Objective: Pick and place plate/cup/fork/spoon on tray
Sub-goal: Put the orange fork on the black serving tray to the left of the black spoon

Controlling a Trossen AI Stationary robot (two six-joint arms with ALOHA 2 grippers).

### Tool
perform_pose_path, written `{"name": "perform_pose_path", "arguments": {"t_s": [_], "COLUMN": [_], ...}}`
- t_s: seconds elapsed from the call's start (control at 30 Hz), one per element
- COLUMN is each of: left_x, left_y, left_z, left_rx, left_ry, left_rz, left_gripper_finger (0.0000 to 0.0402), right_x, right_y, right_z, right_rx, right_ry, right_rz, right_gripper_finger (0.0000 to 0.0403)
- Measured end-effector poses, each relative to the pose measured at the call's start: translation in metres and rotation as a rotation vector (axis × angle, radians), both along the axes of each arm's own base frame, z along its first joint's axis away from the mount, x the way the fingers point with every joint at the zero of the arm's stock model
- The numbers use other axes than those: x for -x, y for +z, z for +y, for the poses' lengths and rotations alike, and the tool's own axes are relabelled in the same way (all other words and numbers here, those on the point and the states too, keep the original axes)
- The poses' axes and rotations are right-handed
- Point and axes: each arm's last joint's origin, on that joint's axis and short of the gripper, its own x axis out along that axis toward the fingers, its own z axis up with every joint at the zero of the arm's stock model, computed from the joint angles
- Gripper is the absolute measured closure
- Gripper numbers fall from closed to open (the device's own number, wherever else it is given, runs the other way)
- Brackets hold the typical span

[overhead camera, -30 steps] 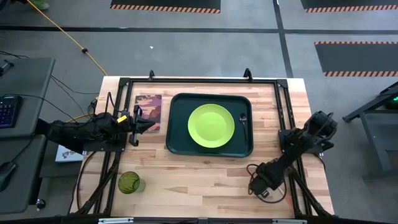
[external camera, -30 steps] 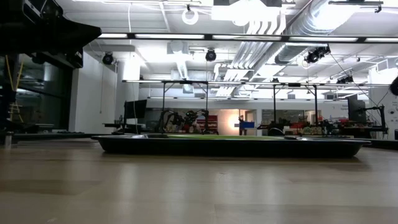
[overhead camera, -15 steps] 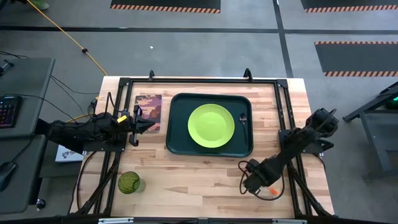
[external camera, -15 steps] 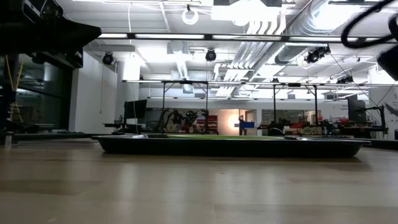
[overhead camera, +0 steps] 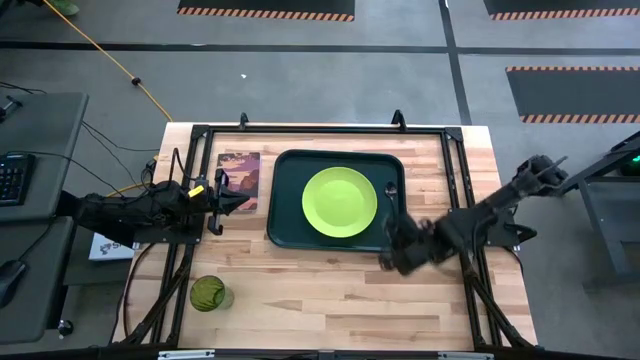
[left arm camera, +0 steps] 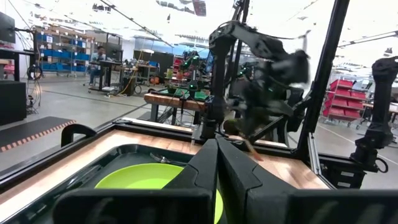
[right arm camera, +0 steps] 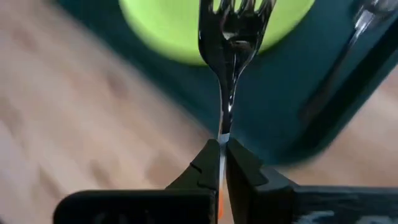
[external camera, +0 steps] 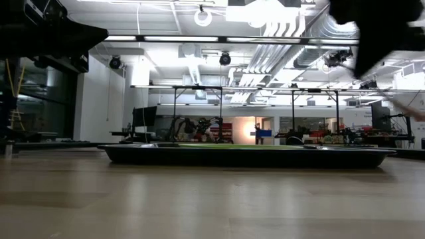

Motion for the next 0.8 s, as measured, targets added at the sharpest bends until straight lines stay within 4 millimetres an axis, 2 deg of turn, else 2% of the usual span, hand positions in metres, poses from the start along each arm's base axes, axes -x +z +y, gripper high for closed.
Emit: {"name": "perform_pose_path", "arguments": {"t_s": [0.17,0.37,0.57,0.8], "left_x": [0.000,0.000,0.000,0.000], "left_y": [0.000,0.000,0.000,0.000], "left_z": [0.000,0.000,0.000,0.000], "left_rx": [0.000,0.000,0.000,0.000], "left_ry": [0.000,0.000,-0.001,0.000], "left_rz": [0.000,0.000,0.000,0.000], "left_gripper_finger": [0.0398,0.0398,0.0398,0.0398], "right_x": [-0.011,-0.023,-0.029,-0.044], "right_y": [0.011,0.006,-0.005,-0.025], "right_z": [-0.049,-0.094,-0.108,-0.104], "right_rx": [0.047,0.056,0.025,0.020], "right_ry": [-0.108,-0.173,-0.204,-0.156], "right_rz": [-0.021,0.048,0.107,0.167], "right_gripper_finger": [0.0403,0.0403,0.0403,0.0403]}}
